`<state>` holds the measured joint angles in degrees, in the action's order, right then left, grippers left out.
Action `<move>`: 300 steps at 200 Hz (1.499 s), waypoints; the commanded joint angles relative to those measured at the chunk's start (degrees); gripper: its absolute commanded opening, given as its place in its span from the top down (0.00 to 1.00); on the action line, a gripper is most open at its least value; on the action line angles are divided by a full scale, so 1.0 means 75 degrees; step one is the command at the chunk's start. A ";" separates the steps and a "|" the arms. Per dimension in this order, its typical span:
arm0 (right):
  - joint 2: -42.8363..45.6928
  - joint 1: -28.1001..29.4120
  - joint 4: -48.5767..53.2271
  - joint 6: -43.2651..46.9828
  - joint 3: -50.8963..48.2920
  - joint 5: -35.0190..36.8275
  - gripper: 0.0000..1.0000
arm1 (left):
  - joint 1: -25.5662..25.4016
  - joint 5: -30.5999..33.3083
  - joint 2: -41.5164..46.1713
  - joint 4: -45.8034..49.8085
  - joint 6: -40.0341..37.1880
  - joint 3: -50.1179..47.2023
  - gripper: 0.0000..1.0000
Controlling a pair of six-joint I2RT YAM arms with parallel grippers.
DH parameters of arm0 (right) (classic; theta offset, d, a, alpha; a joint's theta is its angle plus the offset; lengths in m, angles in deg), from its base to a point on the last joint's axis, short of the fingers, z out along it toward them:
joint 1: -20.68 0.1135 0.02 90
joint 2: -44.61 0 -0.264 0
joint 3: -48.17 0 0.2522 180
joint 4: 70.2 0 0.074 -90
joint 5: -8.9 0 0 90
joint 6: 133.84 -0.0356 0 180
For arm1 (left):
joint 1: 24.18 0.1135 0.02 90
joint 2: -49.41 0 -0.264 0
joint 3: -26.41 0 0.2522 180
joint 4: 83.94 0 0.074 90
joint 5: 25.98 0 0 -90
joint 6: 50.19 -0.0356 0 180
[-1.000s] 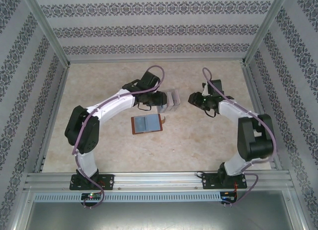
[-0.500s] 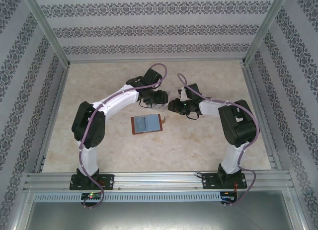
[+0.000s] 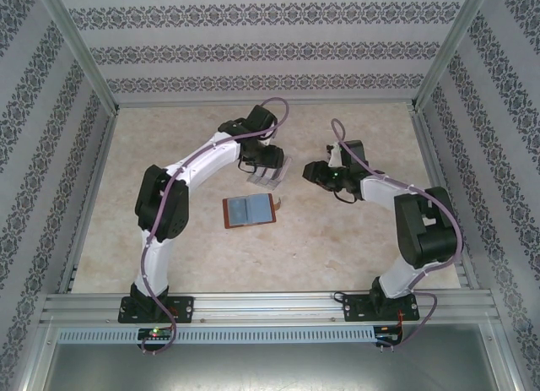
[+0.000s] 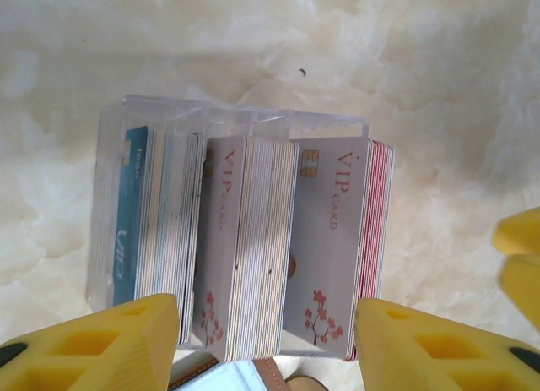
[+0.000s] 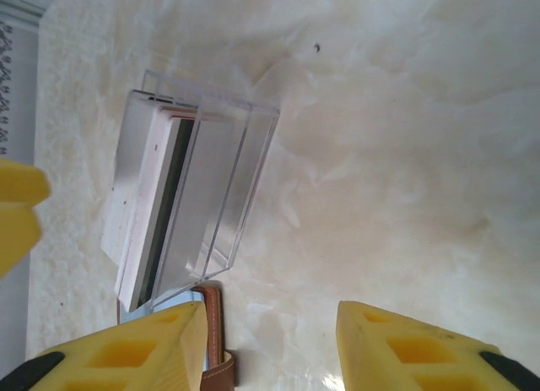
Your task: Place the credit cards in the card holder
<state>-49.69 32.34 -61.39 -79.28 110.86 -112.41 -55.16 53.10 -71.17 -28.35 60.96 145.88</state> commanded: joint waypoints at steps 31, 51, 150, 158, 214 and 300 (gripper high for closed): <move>0.0363 -0.0306 0.0174 0.0181 -0.0333 0.0225 0.52 | 0.0021 -0.1061 -0.0215 0.0019 -0.0183 0.0261 0.46; 0.0385 -0.0366 0.0155 0.0175 -0.0372 0.0202 0.52 | -0.0074 -0.1242 -0.0247 0.0030 -0.0163 0.0351 0.46; 0.0237 -0.0456 0.0111 0.0168 -0.0395 0.0075 0.51 | -0.0447 -0.1164 -0.0650 0.0201 -0.0159 0.0681 0.48; 0.0223 -0.0456 0.0109 0.0167 -0.0395 0.0061 0.51 | -0.0476 -0.1153 -0.0698 0.0211 -0.0151 0.0681 0.48; 0.0319 -0.0488 0.0016 0.0150 -0.0476 0.0199 0.50 | -0.0562 -0.1739 -0.0997 -0.0114 0.0034 0.0641 0.49; 0.0112 -0.0618 -0.0171 0.0037 -0.0529 0.0020 0.49 | -0.0621 -0.1354 -0.0705 0.0000 -0.0081 0.0582 0.80</move>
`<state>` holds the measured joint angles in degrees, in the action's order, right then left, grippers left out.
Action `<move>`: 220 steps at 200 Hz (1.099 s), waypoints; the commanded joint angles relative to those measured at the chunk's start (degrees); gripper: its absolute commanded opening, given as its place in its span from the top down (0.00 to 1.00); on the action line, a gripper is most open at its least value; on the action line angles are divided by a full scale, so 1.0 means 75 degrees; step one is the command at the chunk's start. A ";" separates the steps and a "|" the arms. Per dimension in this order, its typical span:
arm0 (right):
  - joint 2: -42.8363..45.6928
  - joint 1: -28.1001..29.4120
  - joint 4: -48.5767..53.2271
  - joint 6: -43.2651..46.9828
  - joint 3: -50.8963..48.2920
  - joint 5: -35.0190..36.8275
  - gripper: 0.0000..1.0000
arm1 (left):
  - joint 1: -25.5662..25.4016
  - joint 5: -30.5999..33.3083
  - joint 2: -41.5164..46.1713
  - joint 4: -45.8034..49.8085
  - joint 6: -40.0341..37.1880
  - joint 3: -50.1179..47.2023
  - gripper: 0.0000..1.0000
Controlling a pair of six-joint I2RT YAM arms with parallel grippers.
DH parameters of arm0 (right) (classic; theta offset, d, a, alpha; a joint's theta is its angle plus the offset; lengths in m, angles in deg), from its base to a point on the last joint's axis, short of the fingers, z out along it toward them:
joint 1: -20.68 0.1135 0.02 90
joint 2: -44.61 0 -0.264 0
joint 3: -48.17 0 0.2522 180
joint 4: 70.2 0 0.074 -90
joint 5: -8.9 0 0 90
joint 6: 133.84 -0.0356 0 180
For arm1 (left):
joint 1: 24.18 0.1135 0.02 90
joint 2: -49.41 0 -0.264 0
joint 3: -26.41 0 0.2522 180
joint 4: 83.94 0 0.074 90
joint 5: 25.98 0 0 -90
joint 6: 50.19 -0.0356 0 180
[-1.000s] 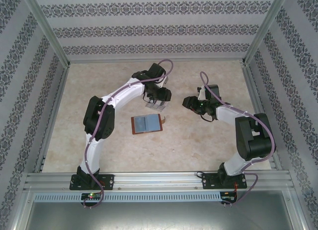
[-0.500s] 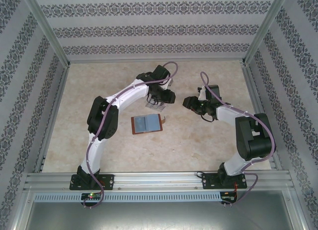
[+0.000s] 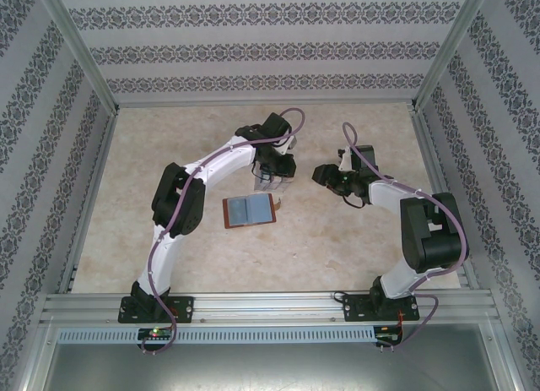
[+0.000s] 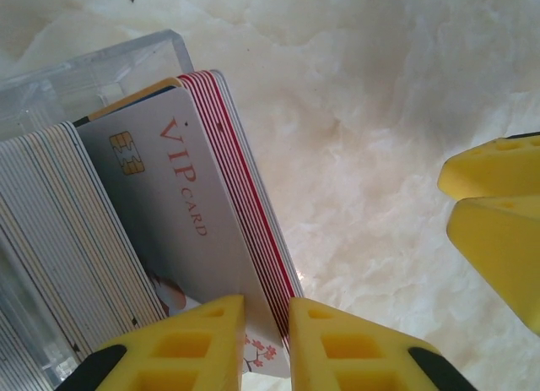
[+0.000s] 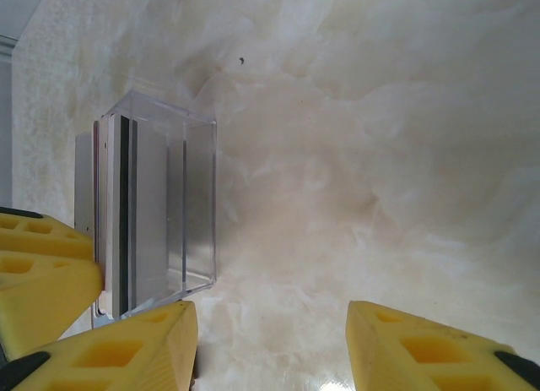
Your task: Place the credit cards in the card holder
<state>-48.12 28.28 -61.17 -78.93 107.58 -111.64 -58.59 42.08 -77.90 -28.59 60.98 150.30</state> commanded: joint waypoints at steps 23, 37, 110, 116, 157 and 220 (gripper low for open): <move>-0.0321 -0.0075 -0.0204 -0.0056 0.0005 -0.0236 0.49 | -0.0169 0.0067 0.0229 0.0165 -0.0025 0.0095 0.85; -0.0385 -0.0075 -0.0240 -0.0065 0.0013 -0.0301 0.49 | -0.0183 0.0035 0.0354 0.0061 -0.0016 -0.0059 0.86; -0.0474 -0.0075 -0.0286 -0.0032 -0.0017 -0.0334 0.49 | -0.0188 0.0453 0.0853 0.0091 0.0034 -0.0288 0.93; -0.0463 -0.0075 -0.0270 -0.0021 -0.0007 -0.0336 0.49 | -0.0183 0.0544 0.0898 0.0118 0.0052 -0.0281 0.93; -0.0299 -0.0076 -0.0275 0.0056 -0.0111 -0.0152 0.49 | -0.0145 0.1453 0.1080 0.0203 0.0198 -0.0515 0.70; -0.0257 -0.0077 -0.0224 0.0190 -0.0145 -0.0041 0.48 | 0.0024 0.1715 0.0780 0.0110 0.0449 -0.0424 0.49</move>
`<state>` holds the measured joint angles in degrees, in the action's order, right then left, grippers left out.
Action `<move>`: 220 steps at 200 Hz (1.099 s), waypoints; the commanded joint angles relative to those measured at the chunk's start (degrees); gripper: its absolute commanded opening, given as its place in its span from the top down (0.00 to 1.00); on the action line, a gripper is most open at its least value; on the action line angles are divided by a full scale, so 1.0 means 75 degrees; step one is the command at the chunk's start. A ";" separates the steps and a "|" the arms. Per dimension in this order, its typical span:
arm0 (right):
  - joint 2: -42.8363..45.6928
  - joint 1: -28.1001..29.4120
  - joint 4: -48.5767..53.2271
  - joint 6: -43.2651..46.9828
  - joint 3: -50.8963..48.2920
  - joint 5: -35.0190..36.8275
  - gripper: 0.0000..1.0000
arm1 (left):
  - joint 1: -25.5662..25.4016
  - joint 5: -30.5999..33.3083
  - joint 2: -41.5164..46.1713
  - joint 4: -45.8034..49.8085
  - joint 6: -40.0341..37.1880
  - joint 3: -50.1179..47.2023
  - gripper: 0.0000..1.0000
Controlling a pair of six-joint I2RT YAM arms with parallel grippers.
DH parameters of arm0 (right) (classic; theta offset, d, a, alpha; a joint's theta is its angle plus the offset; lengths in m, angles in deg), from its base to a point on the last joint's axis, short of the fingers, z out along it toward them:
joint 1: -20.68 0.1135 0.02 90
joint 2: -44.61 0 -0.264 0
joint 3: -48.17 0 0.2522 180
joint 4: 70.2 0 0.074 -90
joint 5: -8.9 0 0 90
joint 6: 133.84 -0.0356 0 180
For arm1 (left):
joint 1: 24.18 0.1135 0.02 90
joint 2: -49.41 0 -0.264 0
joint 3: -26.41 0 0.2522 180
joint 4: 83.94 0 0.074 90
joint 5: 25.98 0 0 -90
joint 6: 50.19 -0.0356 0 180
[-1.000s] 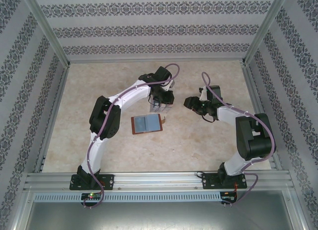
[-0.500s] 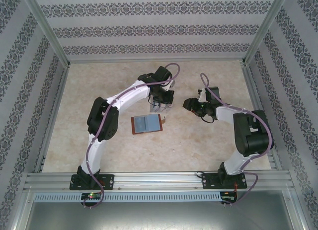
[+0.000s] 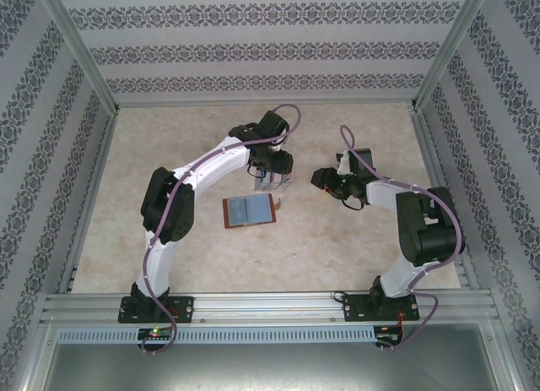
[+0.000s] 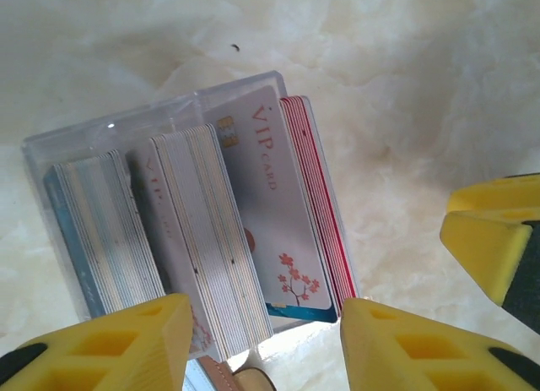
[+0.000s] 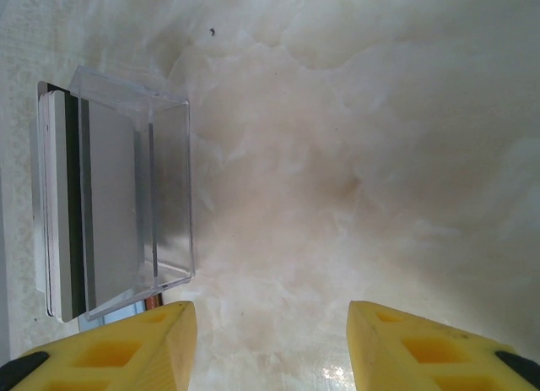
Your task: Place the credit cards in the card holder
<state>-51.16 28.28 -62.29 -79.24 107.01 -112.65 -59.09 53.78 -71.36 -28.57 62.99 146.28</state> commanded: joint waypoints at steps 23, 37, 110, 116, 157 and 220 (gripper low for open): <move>0.0079 -0.0063 -0.0128 0.0208 -0.0040 0.0061 0.48 | 0.0120 -0.0050 -0.0245 -0.0012 0.0234 0.0136 0.47; 0.0027 -0.0053 -0.0133 0.0208 -0.0024 0.0029 0.48 | 0.0132 -0.0221 -0.0384 0.0000 0.0284 0.0211 0.46; -0.0098 -0.0052 -0.0133 0.0190 0.0024 -0.0023 0.48 | 0.0145 -0.0475 -0.0848 0.0108 0.0589 0.0394 0.44; -0.0109 -0.0051 -0.0147 0.0185 0.0024 -0.0035 0.47 | 0.0155 -0.0558 -0.0873 0.0099 0.0592 0.0422 0.44; -0.0169 -0.0052 -0.0155 0.0166 0.0057 -0.0062 0.47 | 0.0156 -0.1179 -0.0849 -0.0138 0.0636 0.0440 0.58; -0.0239 -0.0052 -0.0131 0.0171 0.0087 -0.0128 0.47 | 0.0156 -0.1068 -0.0632 -0.0272 0.0601 0.0378 0.70</move>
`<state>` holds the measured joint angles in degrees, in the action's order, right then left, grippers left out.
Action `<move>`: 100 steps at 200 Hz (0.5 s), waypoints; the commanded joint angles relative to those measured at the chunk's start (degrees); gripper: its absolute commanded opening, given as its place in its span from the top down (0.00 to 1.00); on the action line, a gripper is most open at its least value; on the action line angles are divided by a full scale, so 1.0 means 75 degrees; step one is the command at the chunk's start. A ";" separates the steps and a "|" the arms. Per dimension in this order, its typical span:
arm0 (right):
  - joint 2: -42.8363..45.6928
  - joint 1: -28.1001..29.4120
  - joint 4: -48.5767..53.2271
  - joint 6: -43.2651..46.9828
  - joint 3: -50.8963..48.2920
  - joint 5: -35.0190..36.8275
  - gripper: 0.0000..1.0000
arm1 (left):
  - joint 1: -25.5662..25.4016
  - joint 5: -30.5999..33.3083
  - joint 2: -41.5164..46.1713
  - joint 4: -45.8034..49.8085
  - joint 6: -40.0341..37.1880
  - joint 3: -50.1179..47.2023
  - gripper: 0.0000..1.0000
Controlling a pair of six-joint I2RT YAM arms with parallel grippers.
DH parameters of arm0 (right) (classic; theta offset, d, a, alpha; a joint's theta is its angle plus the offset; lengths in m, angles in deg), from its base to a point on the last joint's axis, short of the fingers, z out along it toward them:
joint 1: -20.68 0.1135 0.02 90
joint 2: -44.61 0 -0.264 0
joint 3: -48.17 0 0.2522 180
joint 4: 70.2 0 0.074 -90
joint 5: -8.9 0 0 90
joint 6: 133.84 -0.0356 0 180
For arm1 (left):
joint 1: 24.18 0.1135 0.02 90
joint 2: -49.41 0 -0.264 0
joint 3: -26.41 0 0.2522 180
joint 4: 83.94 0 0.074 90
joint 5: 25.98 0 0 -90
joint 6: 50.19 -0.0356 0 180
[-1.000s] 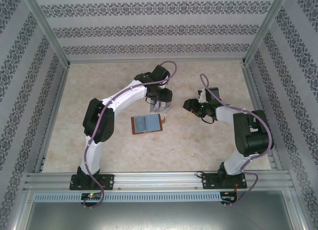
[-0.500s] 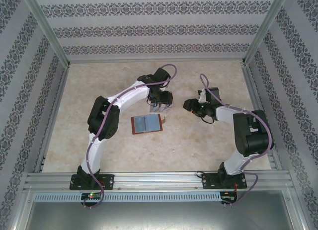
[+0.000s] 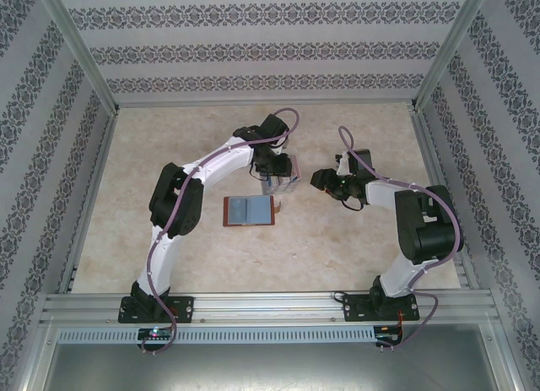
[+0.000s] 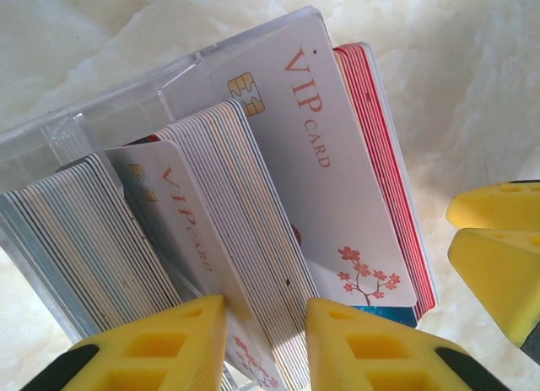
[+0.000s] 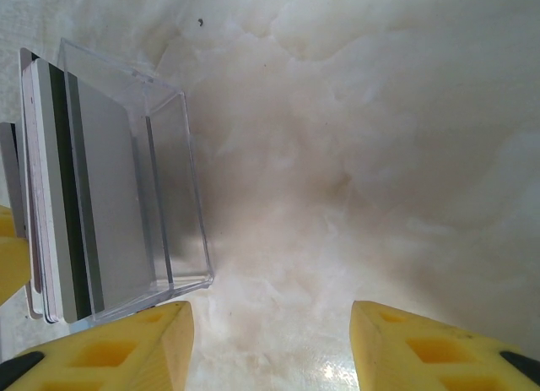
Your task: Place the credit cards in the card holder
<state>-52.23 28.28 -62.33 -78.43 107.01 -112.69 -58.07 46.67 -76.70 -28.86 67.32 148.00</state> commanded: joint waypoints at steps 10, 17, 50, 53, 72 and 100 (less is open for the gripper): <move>-0.0096 -0.0055 -0.0125 0.0063 0.0088 -0.0123 0.47 | 0.0007 -0.0148 0.0111 -0.0253 0.0036 0.0126 0.71; -0.0105 -0.0061 -0.0124 0.0055 0.0094 -0.0128 0.47 | 0.0007 -0.0171 0.0135 -0.0270 0.0047 0.0103 0.71; -0.0131 -0.0061 -0.0108 0.0047 0.0126 -0.0170 0.47 | 0.0007 -0.0133 0.0251 -0.0321 0.0047 0.0035 0.75; -0.0140 -0.0050 -0.0109 0.0051 0.0122 -0.0180 0.47 | 0.0007 -0.0128 0.0258 -0.0321 0.0047 0.0028 0.75; -0.0161 -0.0052 -0.0117 0.0041 0.0141 -0.0205 0.47 | 0.0012 -0.0103 0.0314 -0.0300 0.0045 0.0026 0.77; -0.0202 -0.0052 -0.0107 0.0038 0.0147 -0.0249 0.47 | 0.0013 -0.0121 0.0371 -0.0297 0.0046 0.0028 0.80</move>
<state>-52.86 28.28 -62.33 -78.43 107.04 -113.21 -58.07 46.63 -76.61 -29.18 67.32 148.00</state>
